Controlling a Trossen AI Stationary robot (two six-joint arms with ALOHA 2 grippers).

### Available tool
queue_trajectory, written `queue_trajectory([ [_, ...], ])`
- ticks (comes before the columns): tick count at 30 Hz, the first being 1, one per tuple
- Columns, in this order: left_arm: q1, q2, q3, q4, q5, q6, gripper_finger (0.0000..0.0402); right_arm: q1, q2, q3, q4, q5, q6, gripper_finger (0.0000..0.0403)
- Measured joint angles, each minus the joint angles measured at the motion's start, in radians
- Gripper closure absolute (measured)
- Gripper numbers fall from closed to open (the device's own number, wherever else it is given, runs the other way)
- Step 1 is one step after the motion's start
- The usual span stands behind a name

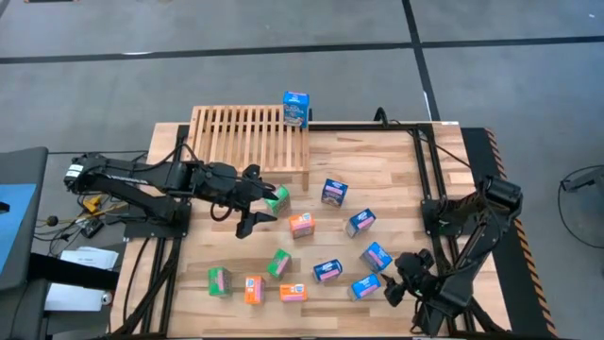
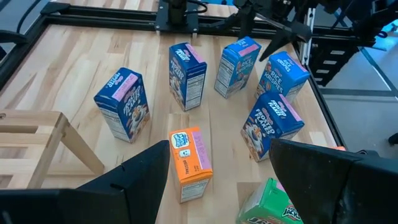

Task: Stack cereal on shelf
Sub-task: Put the top light blue cereal box on the shelf aligned with the other light blue cereal box

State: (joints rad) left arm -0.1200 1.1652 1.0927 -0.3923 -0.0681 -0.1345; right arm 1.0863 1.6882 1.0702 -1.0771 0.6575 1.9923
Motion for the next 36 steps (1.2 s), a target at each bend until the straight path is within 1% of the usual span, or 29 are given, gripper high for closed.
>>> queue_trajectory([
  [4, 0.000, 0.000, 0.000, 0.000, 0.000, 0.000, 0.0137, 0.000, 0.001, 0.000, 0.053, -0.001, 0.001, 0.0066],
  [9, 0.000, 0.000, 0.000, -0.001, 0.000, 0.022, 0.0137, -0.036, 0.021, -0.001, -0.011, 0.011, 0.003, 0.0066],
  [16, 0.000, 0.000, 0.000, -0.002, 0.000, 0.022, 0.0137, -0.100, 0.020, -0.001, -0.018, 0.048, -0.077, 0.0067],
  [19, 0.000, 0.000, 0.000, -0.005, 0.000, 0.021, 0.0137, -0.127, 0.020, -0.001, -0.011, 0.048, -0.111, 0.0076],
  [21, 0.000, 0.000, 0.000, -0.010, 0.000, 0.020, 0.0137, -0.137, 0.020, -0.001, -0.004, 0.048, -0.114, 0.0091],
  [24, 0.000, 0.000, 0.000, -0.017, 0.001, 0.020, 0.0137, -0.139, 0.020, -0.001, 0.007, 0.046, -0.116, 0.0124],
  [31, 0.000, 0.000, 0.000, 0.000, 0.007, 0.018, 0.0137, -0.138, 0.020, -0.001, 0.012, 0.042, -0.125, 0.0225],
  [34, 0.001, 0.000, 0.000, 0.034, 0.057, 0.007, 0.0137, -0.138, 0.009, -0.001, 0.012, 0.041, -0.156, 0.0254],
  [36, 0.001, 0.000, 0.000, 0.085, 0.104, -0.004, 0.0137, -0.138, -0.012, -0.001, 0.007, 0.043, -0.170, 0.0259],
])
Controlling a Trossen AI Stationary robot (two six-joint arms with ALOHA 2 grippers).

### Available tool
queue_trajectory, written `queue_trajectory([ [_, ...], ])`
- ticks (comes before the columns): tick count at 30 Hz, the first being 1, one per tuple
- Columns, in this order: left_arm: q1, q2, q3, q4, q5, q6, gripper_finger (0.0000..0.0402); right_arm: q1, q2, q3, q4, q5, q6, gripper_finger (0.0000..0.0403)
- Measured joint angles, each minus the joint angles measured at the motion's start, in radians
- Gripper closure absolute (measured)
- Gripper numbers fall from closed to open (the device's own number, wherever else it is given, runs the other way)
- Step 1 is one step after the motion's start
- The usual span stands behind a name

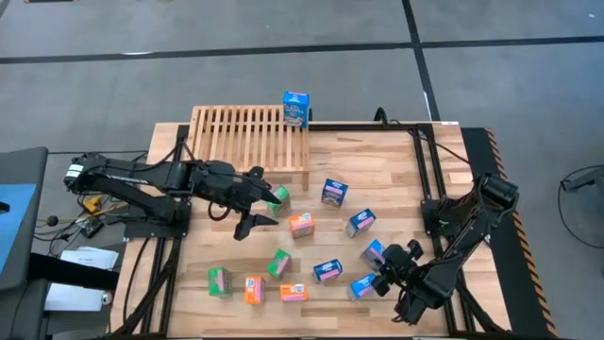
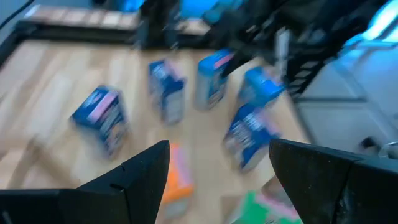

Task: Stack cereal on shelf
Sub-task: Put the top light blue cereal box on the shelf aligned with the other light blue cereal box

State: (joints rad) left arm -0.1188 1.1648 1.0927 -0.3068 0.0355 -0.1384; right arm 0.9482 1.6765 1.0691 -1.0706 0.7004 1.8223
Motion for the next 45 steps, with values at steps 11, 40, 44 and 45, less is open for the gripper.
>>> queue_trajectory([
  [11, 0.098, 0.051, 0.002, 0.309, 0.256, -0.072, 0.0137, -0.018, -0.284, 0.000, -0.068, 0.100, -0.188, 0.0221],
  [40, 0.264, 0.589, 0.289, 0.616, 0.670, -0.144, 0.0137, -0.384, -0.543, 0.001, 0.437, 0.028, -1.162, 0.0237],
  [44, 0.254, 0.590, 0.289, 0.614, 0.625, -0.125, 0.0137, -0.409, -0.543, 0.001, 0.452, 0.026, -1.180, 0.0237],
  [45, 0.253, 0.590, 0.289, 0.608, 0.611, -0.117, 0.0137, -0.413, -0.543, 0.001, 0.455, 0.024, -1.180, 0.0237],
])
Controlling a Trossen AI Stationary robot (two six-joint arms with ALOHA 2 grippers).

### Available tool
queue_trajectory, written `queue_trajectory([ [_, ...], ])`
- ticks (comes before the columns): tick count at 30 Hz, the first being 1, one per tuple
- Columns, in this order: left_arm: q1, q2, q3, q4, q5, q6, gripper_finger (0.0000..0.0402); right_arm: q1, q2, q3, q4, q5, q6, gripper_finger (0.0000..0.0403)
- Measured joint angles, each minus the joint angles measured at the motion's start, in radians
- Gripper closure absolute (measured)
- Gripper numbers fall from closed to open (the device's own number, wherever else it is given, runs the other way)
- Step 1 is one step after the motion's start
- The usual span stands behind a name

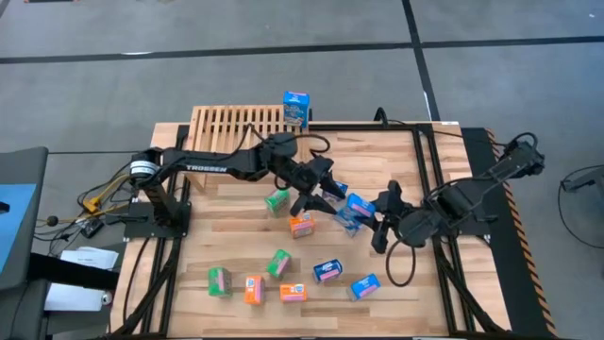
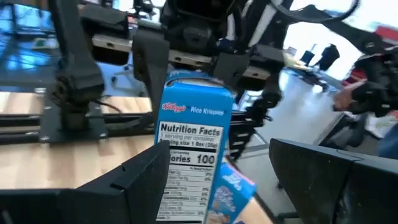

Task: Stack cereal on shelf
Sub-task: Put the top light blue cereal box on the shelf aligned with the other light blue cereal box

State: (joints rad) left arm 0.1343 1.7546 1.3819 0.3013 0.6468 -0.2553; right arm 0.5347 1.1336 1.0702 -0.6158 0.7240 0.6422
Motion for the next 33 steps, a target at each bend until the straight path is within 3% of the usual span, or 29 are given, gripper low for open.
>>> queue_trajectory([
  [33, 0.015, -0.002, 0.000, -0.064, -0.099, 0.114, 0.0137, -0.045, 0.000, -0.002, 0.021, -0.037, 0.017, 0.0237],
])
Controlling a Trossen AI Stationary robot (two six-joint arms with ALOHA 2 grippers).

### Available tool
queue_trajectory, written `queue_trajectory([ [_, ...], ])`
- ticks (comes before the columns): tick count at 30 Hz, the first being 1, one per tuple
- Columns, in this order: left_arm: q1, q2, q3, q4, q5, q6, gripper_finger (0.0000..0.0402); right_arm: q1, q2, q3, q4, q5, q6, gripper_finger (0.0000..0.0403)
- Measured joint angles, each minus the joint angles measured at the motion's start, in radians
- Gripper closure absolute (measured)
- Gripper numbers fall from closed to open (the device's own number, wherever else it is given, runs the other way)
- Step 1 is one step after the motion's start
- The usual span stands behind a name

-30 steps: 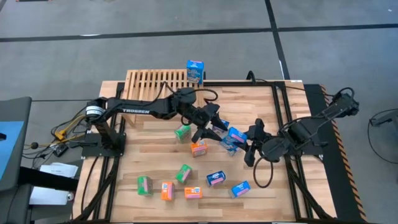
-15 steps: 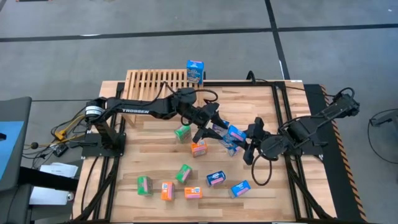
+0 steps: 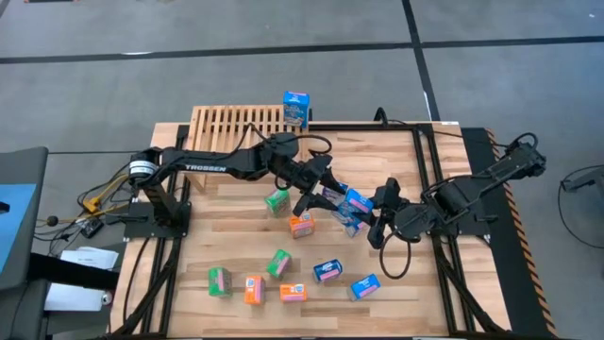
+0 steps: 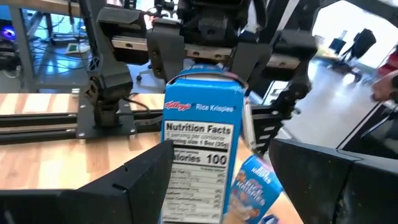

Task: Stack cereal on shelf
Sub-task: Put the top light blue cereal box on the shelf aligned with the other light blue cereal box

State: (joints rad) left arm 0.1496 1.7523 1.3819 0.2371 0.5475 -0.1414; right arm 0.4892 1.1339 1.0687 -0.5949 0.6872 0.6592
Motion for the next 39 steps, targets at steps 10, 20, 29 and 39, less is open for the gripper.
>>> queue_trajectory([
  [10, 0.000, 0.003, -0.002, -0.017, -0.019, -0.005, 0.0137, -0.007, 0.000, 0.002, 0.039, -0.012, -0.017, 0.0237],
  [20, -0.008, 0.003, -0.002, -0.002, 0.012, -0.019, 0.0137, -0.016, 0.000, 0.002, 0.033, -0.017, -0.043, 0.0237],
  [29, -0.024, 0.003, -0.002, 0.000, -0.027, 0.010, 0.0137, -0.048, 0.000, 0.002, 0.059, -0.082, -0.074, 0.0237],
  [39, -0.025, 0.003, -0.002, -0.003, -0.036, 0.009, 0.0140, -0.061, 0.000, 0.002, 0.059, -0.087, -0.085, 0.0237],
])
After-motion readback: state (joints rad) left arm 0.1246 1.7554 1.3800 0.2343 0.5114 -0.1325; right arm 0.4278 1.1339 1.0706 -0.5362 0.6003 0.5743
